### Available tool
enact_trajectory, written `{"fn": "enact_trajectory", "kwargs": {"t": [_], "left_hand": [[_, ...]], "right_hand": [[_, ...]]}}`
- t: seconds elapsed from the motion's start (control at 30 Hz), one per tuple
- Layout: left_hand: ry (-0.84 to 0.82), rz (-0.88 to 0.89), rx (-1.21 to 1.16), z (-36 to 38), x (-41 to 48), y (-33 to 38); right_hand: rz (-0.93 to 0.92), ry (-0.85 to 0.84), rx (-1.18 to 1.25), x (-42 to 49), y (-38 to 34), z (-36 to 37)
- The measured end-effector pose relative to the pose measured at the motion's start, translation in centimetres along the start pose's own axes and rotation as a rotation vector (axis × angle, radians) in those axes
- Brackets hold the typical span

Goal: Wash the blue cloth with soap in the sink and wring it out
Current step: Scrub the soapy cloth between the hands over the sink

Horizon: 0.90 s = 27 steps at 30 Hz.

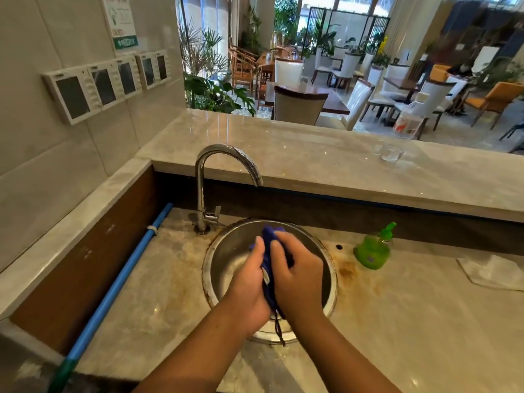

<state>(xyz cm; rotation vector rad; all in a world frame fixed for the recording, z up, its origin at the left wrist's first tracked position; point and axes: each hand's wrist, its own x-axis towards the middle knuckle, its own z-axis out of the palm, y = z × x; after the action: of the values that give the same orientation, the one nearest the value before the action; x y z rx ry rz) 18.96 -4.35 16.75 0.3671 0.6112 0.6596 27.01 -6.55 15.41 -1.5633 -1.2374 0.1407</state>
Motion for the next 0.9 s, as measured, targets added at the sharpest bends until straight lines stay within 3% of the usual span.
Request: {"fn": "enact_trajectory", "kwargs": {"t": [0.1,0.33,0.5,0.67,0.77,0.9], "left_hand": [[-0.032,0.032,0.065,0.6,-0.5,-0.8],[0.01,-0.055,0.01,-0.7,1.4,1.6],[-0.014,-0.024,0.062,0.6,0.5,-0.7],[0.004,-0.063,-0.063,-1.5,2.6,3.0],[0.005,-0.071,-0.082,-0.5,1.8,1.5],[0.007,0.027,-0.042,1.3,0.9,0.9]], "right_hand": [[0.137,0.023,0.037,2.9,0.9,-0.8],[-0.026,-0.05,0.02,-2.1,0.1,-0.2],[0.164,0.036,0.059,3.9,0.8,-0.5],[0.056,-0.132,0.081,-2.8,-0.1,0.1],[0.007,-0.06,-0.018,-0.7,0.4,0.3],[0.133,0.027,0.006,4.2,0.7,0.2]]}}
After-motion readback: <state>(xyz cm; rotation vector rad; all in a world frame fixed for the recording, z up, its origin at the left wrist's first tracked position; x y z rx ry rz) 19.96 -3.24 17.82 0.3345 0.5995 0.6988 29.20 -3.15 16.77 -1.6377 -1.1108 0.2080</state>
